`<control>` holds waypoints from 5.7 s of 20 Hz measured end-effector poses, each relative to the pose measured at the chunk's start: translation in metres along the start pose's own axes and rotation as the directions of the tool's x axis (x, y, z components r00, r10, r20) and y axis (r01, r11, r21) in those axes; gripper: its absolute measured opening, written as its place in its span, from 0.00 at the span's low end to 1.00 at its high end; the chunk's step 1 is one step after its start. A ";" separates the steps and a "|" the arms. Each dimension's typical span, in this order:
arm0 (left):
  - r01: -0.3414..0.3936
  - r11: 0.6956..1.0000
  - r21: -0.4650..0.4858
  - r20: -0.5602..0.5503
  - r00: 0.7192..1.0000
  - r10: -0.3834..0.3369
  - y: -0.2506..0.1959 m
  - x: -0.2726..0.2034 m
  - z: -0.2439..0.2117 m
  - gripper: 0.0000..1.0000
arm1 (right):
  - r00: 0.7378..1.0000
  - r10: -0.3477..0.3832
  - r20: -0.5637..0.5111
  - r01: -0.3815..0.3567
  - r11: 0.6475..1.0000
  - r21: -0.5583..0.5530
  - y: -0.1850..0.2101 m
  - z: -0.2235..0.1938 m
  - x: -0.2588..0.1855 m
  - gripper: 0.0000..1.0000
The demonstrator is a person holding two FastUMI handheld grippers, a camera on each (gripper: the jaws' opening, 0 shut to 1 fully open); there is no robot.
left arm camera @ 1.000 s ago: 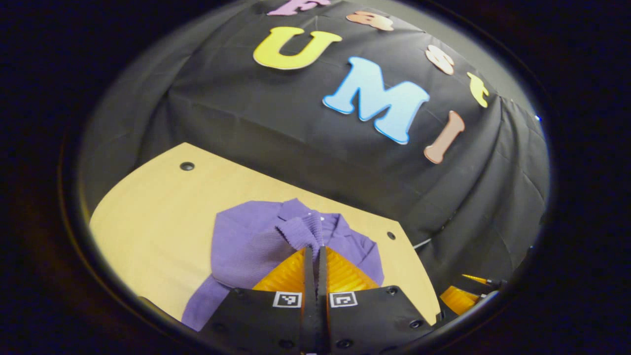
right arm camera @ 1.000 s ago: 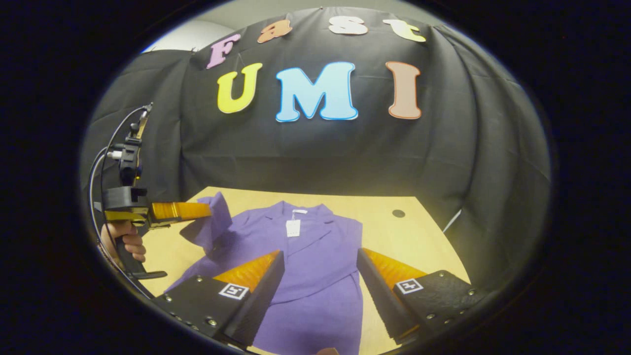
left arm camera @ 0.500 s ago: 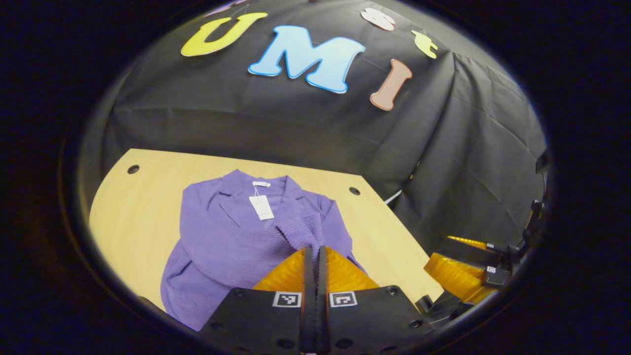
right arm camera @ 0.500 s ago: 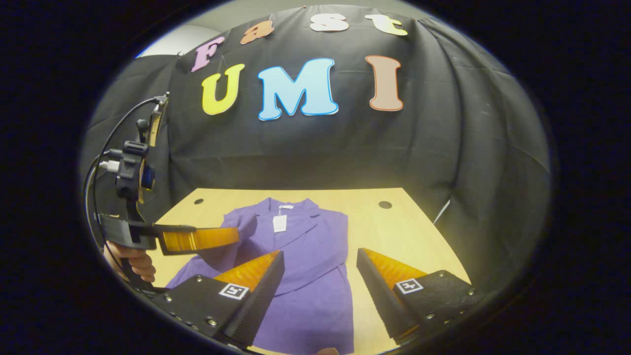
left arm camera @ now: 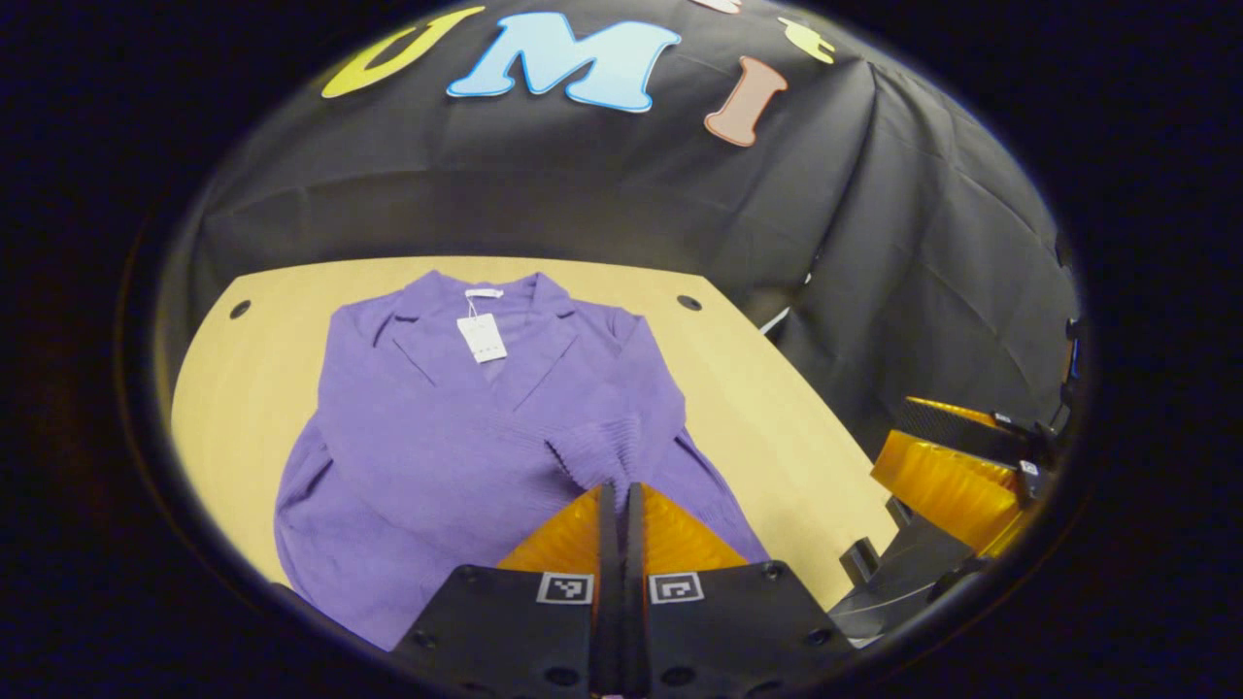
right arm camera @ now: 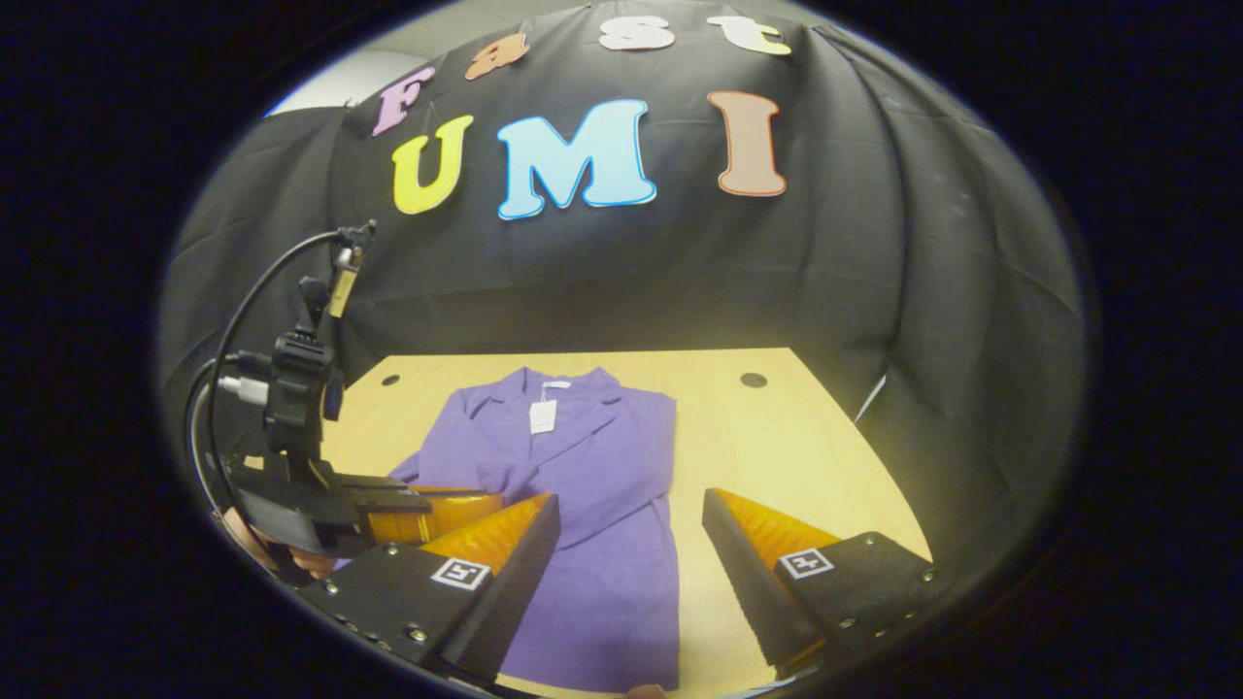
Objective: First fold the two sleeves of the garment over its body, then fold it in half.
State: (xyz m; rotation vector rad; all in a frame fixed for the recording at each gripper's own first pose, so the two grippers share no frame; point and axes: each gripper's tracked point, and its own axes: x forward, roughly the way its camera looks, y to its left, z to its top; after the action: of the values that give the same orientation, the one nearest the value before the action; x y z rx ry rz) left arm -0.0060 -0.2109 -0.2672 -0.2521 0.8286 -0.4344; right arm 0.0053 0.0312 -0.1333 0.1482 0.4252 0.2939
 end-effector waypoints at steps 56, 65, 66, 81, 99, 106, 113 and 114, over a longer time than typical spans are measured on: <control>-0.342 0.936 0.081 -0.122 0.929 0.350 0.234 -0.178 -0.212 0.77 | 0.868 -0.177 -0.463 0.243 0.966 0.087 0.006 -0.233 -0.022 1.00; -0.335 0.942 -0.028 -0.113 0.937 0.330 0.203 -0.167 -0.210 0.08 | 0.872 -0.151 -0.466 0.247 0.957 0.153 0.028 -0.229 -0.013 0.14; -0.310 0.949 -0.065 -0.119 0.946 0.301 0.198 -0.165 -0.207 0.08 | 0.866 -0.148 -0.478 0.248 0.957 0.151 0.029 -0.229 -0.013 0.15; -0.072 0.923 -0.379 -0.010 0.997 0.073 0.184 -0.192 -0.131 0.07 | 0.935 0.042 -0.352 0.132 0.881 0.455 0.040 -0.144 -0.020 0.04; 0.074 0.981 -0.178 0.299 0.954 -0.018 0.156 -0.209 0.087 0.07 | 0.996 0.037 -0.077 -0.016 0.966 0.260 0.044 0.052 0.021 0.03; 0.022 0.987 -0.160 0.322 0.946 0.031 0.152 -0.178 0.144 0.07 | 0.996 0.083 -0.026 -0.074 0.964 0.254 0.016 0.104 0.058 0.02; -0.021 0.991 -0.130 0.356 0.932 0.067 0.136 -0.118 0.218 0.06 | 0.990 0.124 -0.067 -0.103 0.961 0.258 -0.007 0.100 0.105 0.02; -0.024 0.992 -0.126 0.371 0.926 0.070 0.135 -0.108 0.233 0.06 | 0.989 0.126 -0.076 -0.102 0.960 0.259 -0.010 0.100 0.110 0.02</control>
State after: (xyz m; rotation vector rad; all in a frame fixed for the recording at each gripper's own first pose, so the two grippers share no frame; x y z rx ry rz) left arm 0.1425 -0.0299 -0.0957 -0.4117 0.4831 -0.2785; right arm 0.1462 0.0482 -0.0875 0.4136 0.5459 0.3599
